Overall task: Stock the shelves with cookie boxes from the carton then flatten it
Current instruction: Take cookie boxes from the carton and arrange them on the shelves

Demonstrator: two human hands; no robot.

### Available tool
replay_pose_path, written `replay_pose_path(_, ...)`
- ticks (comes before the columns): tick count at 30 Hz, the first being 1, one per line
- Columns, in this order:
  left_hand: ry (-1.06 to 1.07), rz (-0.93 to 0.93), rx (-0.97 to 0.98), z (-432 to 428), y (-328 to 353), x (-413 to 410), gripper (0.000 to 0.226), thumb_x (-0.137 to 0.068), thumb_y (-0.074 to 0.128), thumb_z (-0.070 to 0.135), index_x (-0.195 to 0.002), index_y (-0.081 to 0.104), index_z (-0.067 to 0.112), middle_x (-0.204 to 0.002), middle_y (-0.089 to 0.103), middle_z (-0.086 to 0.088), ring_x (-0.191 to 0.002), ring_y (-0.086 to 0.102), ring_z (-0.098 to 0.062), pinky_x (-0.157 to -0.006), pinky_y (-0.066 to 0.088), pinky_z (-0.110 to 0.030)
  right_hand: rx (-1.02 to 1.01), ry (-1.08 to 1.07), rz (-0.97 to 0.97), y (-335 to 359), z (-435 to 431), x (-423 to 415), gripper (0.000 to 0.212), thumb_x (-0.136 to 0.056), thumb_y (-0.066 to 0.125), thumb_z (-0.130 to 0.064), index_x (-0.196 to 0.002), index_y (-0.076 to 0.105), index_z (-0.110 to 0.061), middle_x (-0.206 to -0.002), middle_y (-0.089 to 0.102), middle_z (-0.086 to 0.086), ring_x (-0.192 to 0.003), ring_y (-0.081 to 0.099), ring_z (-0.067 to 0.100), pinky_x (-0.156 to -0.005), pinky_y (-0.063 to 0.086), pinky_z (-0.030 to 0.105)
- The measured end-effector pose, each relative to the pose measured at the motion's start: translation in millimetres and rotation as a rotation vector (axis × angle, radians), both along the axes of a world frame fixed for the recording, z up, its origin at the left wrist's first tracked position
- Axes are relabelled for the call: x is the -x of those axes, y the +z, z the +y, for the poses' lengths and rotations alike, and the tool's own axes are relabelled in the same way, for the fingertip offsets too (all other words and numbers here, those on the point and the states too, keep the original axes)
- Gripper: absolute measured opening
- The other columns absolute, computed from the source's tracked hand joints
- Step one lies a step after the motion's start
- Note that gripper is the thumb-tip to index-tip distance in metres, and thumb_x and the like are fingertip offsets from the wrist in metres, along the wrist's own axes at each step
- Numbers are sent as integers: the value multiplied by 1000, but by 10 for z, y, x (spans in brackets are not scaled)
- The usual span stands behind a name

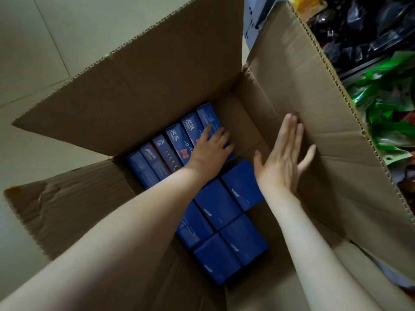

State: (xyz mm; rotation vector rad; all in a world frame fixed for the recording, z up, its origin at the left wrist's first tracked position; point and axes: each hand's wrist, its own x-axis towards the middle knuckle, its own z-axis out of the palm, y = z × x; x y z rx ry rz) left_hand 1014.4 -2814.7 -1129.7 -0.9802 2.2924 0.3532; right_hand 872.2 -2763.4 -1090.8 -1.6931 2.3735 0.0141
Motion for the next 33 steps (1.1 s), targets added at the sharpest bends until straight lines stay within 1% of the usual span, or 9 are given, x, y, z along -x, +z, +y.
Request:
replay_pose_path(4, -151, -117, 19, -5, -98, 179, 72, -89, 59, 37, -148, 22, 21, -154, 19, -11, -145, 7, -30, -112, -9, -58, -35, 70, 34, -19, 74, 90, 102, -86, 61, -20, -146, -22, -18, -160, -4, 7, -143, -12, 14, -113, -12, 44)
replay_pose_path(12, -190, -154, 44, 234, -45, 304, 68, -91, 54, 25, -147, 19, 8, -146, 25, -17, -139, 20, -35, -112, 17, -51, -75, 113, 56, 49, 95, 168, 101, -85, 57, -15, -144, -26, -20, -153, -20, 1, -141, -19, 11, -111, -21, 34)
replay_pose_path(15, -233, 12, 150, 285, 45, 213, 54, -88, 50, 14, -140, 35, 8, -134, 44, -15, -127, 39, -34, -109, 28, -47, -118, 134, 59, 88, 111, 169, 100, -85, 57, -16, -146, -22, -21, -157, -14, 5, -140, -19, 11, -112, -18, 36)
replay_pose_path(18, -61, 336, 370, 279, 224, 20, 46, -74, 54, 15, -120, 60, 12, -112, 64, -8, -104, 60, -26, -94, 44, -43, -198, 201, 24, 181, 111, 180, 95, -87, 57, -27, -149, -15, -24, -158, -16, 5, -139, -26, 13, -111, -22, 39)
replay_pose_path(21, 156, 656, 345, 258, 414, -153, 53, -68, 75, 23, -116, 59, 5, -114, 64, -11, -103, 61, -30, -96, 34, -43, -244, 334, 2, 286, 120, 172, 96, -85, 61, -41, -151, -6, -27, -153, -23, 1, -138, -30, 17, -107, -26, 42)
replay_pose_path(23, 208, 782, 324, 268, 637, -216, 52, -73, 75, 29, -115, 57, 5, -112, 64, -9, -100, 61, -28, -95, 29, -40, -243, 335, -84, 414, 121, 103, 98, -81, 67, -36, -152, 1, -24, -157, -14, 1, -143, -22, 19, -112, -17, 43)
replay_pose_path(25, 253, 834, 299, 324, 862, -295, 44, -83, 63, 38, -114, 57, 7, -111, 65, -6, -99, 61, -24, -94, 29, -36, -226, 228, -312, 589, 116, -8, 84, -82, 69, -24, -149, 19, -21, -159, 14, 4, -147, 7, 22, -115, 10, 42)
replay_pose_path(27, 326, 854, 238, 396, 1100, -406, 44, -88, 54, 44, -114, 56, 9, -111, 64, -4, -101, 58, -21, -93, 30, -34, -188, 160, -508, 800, 140, -130, 63, -84, 66, -15, -139, 35, -18, -143, 39, 3, -130, 39, 22, -99, 37, 34)
replay_pose_path(33, 578, 863, 33, 491, 2056, -764, 55, -89, 51, 47, -129, 50, 8, -117, 59, -6, -108, 49, -17, -94, 36, -35, -186, 109, -828, 1661, 195, -468, 51, -82, 72, -22, -125, 47, -15, -118, 48, -2, -108, 48, 12, -78, 40, 19)
